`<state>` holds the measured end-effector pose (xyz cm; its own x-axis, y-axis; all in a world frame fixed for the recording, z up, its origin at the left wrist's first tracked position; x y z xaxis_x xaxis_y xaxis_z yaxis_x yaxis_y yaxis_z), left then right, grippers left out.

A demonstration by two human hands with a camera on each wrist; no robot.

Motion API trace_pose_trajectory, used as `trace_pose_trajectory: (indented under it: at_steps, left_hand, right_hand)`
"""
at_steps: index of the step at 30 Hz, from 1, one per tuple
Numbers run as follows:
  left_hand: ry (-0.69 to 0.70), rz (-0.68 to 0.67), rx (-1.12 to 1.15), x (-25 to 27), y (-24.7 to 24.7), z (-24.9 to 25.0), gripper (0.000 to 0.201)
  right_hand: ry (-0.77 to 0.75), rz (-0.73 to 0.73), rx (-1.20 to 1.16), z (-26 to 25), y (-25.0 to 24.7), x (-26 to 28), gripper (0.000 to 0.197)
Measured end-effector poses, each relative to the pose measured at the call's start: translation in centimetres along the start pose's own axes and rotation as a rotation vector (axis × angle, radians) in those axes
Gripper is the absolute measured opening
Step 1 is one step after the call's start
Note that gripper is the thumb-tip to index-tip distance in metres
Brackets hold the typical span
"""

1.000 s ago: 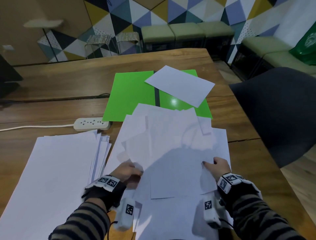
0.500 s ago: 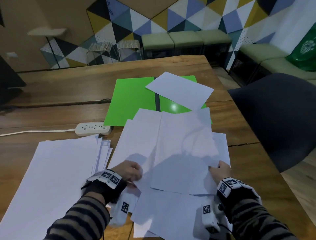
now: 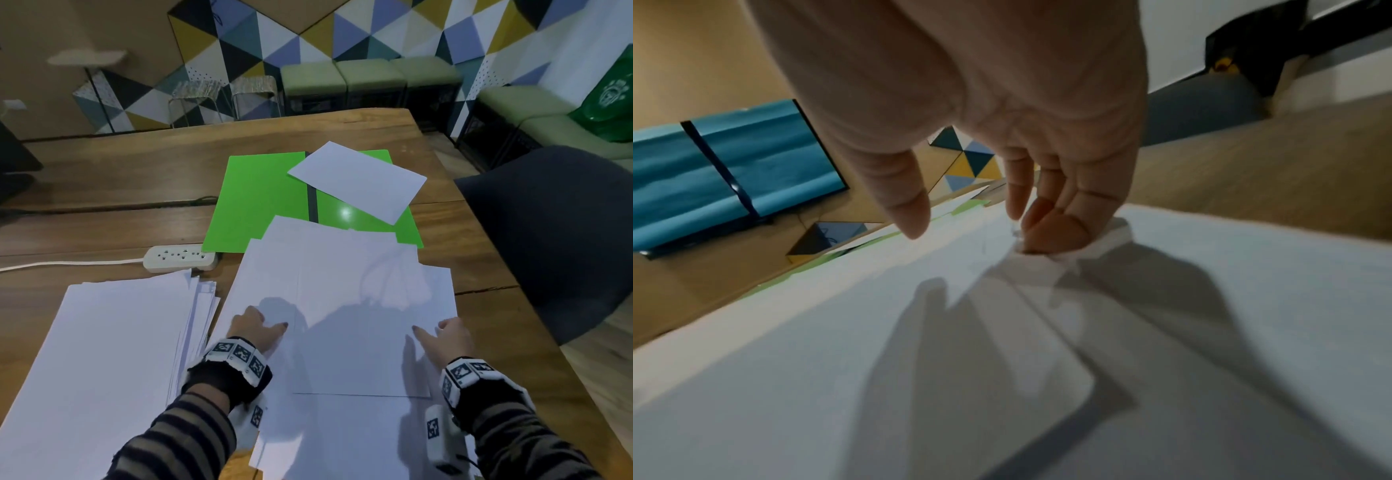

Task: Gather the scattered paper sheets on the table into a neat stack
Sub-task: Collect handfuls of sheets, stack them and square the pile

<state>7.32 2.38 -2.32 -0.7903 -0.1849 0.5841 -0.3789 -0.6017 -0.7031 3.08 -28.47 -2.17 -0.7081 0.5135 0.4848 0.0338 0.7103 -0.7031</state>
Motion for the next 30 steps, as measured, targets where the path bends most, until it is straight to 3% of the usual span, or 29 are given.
trace_pose_trajectory:
  at_steps: [3,6,8,11,13,15,19,21,23,27,30]
  left_hand:
    - [0.048,-0.088,-0.016,0.9,1.8,1.5,0.055]
    - [0.062,-0.075,-0.057,1.1,2.3,1.9,0.043]
    - [0.056,-0.083,0.027,1.2,2.1,1.5,0.047]
    - [0.106,-0.189,0.197,1.6,2.5,0.8,0.027]
    - [0.129,-0.227,0.301,2.0,2.8,0.6,0.029]
    - [0.134,-0.227,0.353,2.3,2.6,0.8,0.033]
    - [0.156,-0.115,0.264,2.3,2.1,0.8,0.013]
    - [0.165,-0.093,0.317,2.4,2.1,0.3,0.025]
    - [0.185,-0.09,0.387,2.6,1.9,-0.1,0.041]
    - [0.214,-0.08,0.611,3.3,0.4,-1.0,0.032]
    - [0.228,-0.013,0.713,2.8,-1.1,-2.4,0.044]
  right_hand:
    - [-0.029,-0.102,0.032,-0.5,1.8,0.6,0.055]
    - [-0.008,-0.158,0.005,-0.3,2.4,0.4,0.04]
    - [-0.008,-0.186,-0.033,0.0,2.5,0.3,0.034]
    - [-0.028,-0.253,-0.055,-0.3,2.7,0.9,0.033]
    - [-0.06,-0.286,-0.093,-0.4,3.0,1.5,0.021]
    - [-0.096,-0.286,-0.13,-0.6,3.0,2.0,0.022]
    - [-0.163,-0.298,-0.261,-0.9,3.0,2.6,0.028]
    - [-0.143,-0.322,-0.323,-0.9,3.1,2.6,0.036]
    - [-0.073,-0.344,-0.411,-0.5,3.5,2.0,0.03]
    - [0.127,-0.329,-0.641,0.1,3.5,0.2,0.033]
    - [0.094,-0.307,-0.57,0.3,3.9,-1.0,0.033]
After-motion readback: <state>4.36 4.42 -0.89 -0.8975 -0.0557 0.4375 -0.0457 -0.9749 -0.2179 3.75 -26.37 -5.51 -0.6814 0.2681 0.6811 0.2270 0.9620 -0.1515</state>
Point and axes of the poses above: each hand's wrist, its own x-axis away from the middle knuckle, its own y-axis out of the palm, z = x × y, the point moved 1 cm from there along -x, towards the middle knuckle, and after that the axes turned 2 degrees about -z, right-handed, at the moved point
